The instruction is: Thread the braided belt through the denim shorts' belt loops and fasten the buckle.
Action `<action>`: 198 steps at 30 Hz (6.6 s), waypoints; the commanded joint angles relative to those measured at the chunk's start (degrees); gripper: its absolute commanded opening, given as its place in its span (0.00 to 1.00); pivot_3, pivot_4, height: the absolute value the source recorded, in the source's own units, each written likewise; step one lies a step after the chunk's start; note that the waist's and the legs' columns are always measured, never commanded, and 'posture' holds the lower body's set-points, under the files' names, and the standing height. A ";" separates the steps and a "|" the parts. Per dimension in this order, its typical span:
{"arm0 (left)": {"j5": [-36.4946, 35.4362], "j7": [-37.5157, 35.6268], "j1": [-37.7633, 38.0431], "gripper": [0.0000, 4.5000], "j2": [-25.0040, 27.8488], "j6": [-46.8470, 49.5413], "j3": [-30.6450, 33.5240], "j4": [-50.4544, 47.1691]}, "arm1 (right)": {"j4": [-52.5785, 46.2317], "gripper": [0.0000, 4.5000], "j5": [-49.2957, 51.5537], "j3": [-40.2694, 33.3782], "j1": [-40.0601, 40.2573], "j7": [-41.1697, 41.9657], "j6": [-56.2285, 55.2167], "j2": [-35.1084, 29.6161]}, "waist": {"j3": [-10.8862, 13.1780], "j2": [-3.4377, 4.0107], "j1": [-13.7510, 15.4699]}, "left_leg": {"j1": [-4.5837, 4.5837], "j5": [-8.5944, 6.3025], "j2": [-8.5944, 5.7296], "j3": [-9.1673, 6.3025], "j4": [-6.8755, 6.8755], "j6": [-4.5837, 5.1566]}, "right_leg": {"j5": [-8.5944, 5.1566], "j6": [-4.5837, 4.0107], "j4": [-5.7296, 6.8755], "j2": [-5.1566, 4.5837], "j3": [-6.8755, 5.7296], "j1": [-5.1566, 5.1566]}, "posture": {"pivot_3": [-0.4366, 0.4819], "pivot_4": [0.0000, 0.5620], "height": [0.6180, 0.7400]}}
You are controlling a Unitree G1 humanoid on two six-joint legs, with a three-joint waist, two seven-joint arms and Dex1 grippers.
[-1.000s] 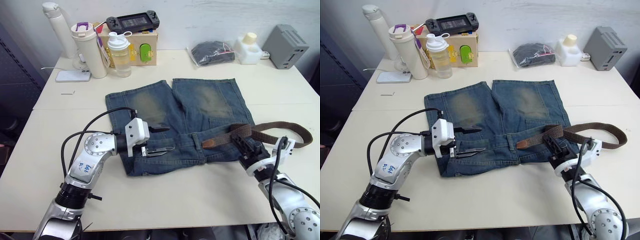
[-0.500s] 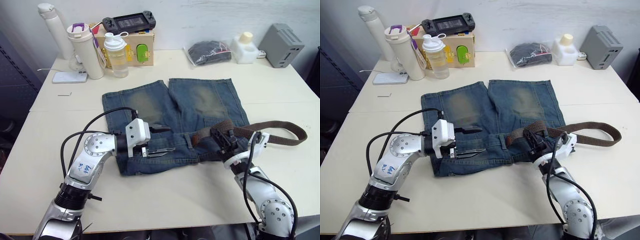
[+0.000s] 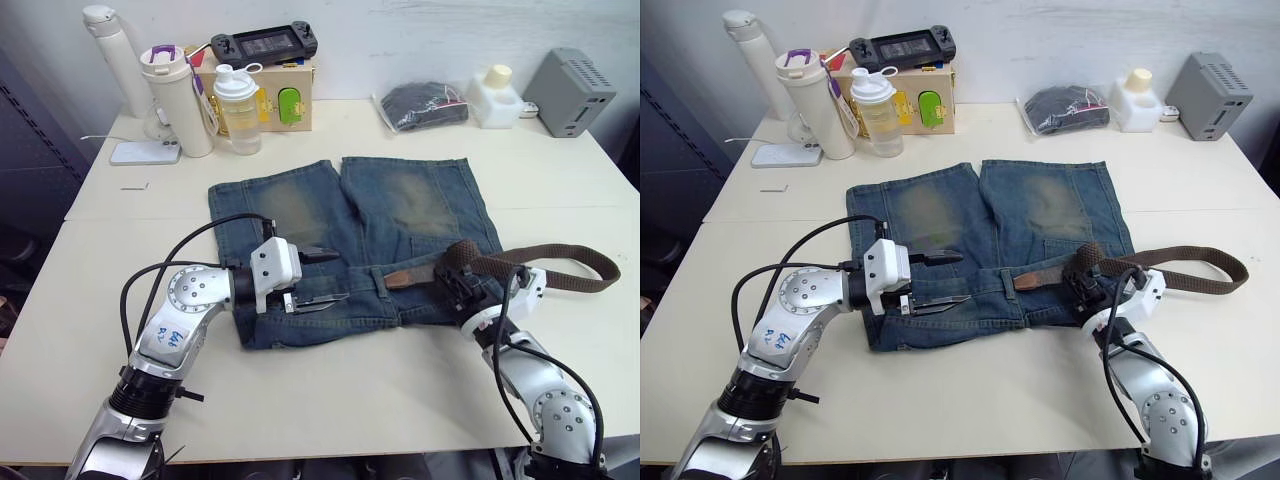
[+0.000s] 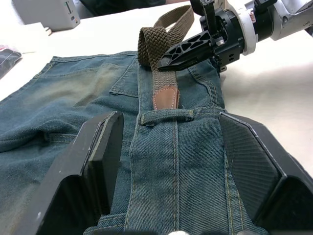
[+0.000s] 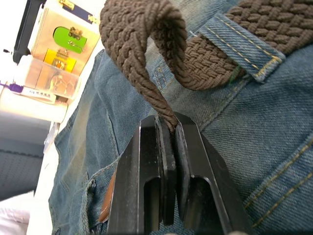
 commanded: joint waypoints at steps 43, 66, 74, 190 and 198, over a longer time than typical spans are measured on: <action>30.93 8.91 -8.65 0.01 2.21 -51.70 -7.19 24.43 | -6.17 0.00 -4.43 8.95 -4.64 -1.74 8.20 6.63 | 0.01 0.03 -0.12 | -0.02 0.00 0.01 0.18 -0.06 0.01 | 0.00 0.01 0.11 0.01 -0.12 -0.19 | 0.48 0.27 0.59; 37.05 15.37 -8.98 0.75 3.00 -58.99 -7.41 30.24 | -5.94 0.00 -3.63 7.89 -5.54 -2.29 8.73 6.60 | 0.01 0.03 -0.09 | -0.03 -0.01 0.00 0.23 -0.06 0.01 | 0.00 0.01 0.16 -0.01 -0.11 -0.25 | 0.48 0.27 0.59; 39.15 20.03 -9.83 0.63 2.28 -62.31 -8.05 31.79 | -6.33 0.00 -3.16 7.85 -5.17 -2.60 8.74 6.57 | 0.01 0.03 -0.08 | -0.06 -0.01 0.00 0.29 -0.07 0.01 | 0.00 0.01 0.24 -0.03 -0.11 -0.36 | 0.48 0.27 0.59; 29.35 16.50 -3.58 0.00 8.45 -64.78 -3.53 18.90 | -15.61 0.15 34.49 12.38 -3.41 -33.81 -7.41 5.00 | 0.00 -0.27 -0.03 | -0.02 -0.15 0.06 0.48 0.05 0.14 | 0.11 0.12 0.22 -0.09 -0.23 -0.34 | 0.48 0.27 0.59; 18.53 10.61 -0.05 0.43 9.90 -54.25 -4.71 15.14 | -14.13 0.00 32.12 10.76 -4.28 -29.96 -5.31 0.01 | 0.00 -0.27 -0.13 | -0.16 -0.16 0.05 0.61 0.06 0.17 | 0.11 0.12 0.32 -0.11 -0.11 -0.60 | 0.48 0.27 0.59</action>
